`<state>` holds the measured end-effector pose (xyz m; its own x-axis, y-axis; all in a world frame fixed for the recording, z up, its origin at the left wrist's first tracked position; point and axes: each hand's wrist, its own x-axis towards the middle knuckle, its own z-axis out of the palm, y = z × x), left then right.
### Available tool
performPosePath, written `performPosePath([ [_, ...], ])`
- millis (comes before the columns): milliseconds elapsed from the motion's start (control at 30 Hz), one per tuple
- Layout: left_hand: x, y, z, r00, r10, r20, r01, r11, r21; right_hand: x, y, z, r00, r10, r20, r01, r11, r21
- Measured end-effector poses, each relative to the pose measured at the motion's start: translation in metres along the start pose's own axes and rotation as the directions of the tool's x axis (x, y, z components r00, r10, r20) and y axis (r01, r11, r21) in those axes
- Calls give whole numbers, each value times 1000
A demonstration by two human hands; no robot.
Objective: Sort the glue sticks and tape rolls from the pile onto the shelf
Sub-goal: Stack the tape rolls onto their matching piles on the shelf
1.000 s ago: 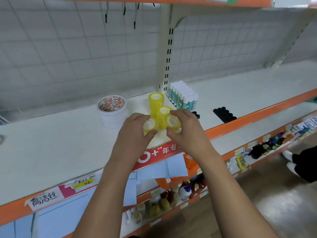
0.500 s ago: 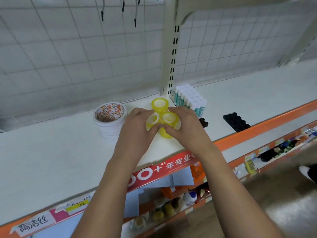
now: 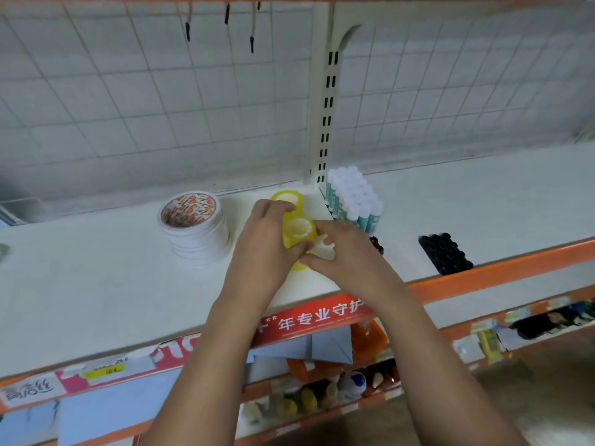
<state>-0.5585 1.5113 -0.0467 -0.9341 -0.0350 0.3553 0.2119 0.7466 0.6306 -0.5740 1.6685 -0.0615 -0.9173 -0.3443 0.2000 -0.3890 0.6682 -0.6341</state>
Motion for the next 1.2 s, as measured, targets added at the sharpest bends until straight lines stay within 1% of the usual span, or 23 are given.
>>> performPosePath([
  [100,-6,-3,0,999,-30,-37,29,999,-25,2,2,-1,1000,-25,9,25,999,22],
  [167,-9,-8,-2,996,-74,-50,72,996,-44,5,5,-2,999,-10,36,10,1000,13],
  [267,-11,-12,-3,992,-125,-31,123,989,-76,9,7,-3,997,2,73,-4,1000,22],
  [400,-10,-8,0,993,-119,-4,118,988,-101,17,7,-6,996,31,82,-40,993,112],
  [500,-8,-8,1,994,-112,-2,112,992,-58,23,8,-6,994,57,95,-71,985,155],
  [700,-15,-15,4,988,-133,81,138,989,-60,21,16,0,995,32,99,-36,999,36],
  [900,-14,-17,7,987,-155,51,159,985,-71,19,16,11,997,18,80,-20,1000,18],
  [967,-14,-21,7,983,-170,68,175,981,-78,18,17,11,997,27,78,-30,999,42],
  [1067,-15,-25,12,971,-209,115,214,976,-39,16,18,13,996,33,80,-38,998,59],
  [1200,-14,-27,21,973,-217,78,220,975,-38,20,17,15,996,23,83,-27,998,48],
])
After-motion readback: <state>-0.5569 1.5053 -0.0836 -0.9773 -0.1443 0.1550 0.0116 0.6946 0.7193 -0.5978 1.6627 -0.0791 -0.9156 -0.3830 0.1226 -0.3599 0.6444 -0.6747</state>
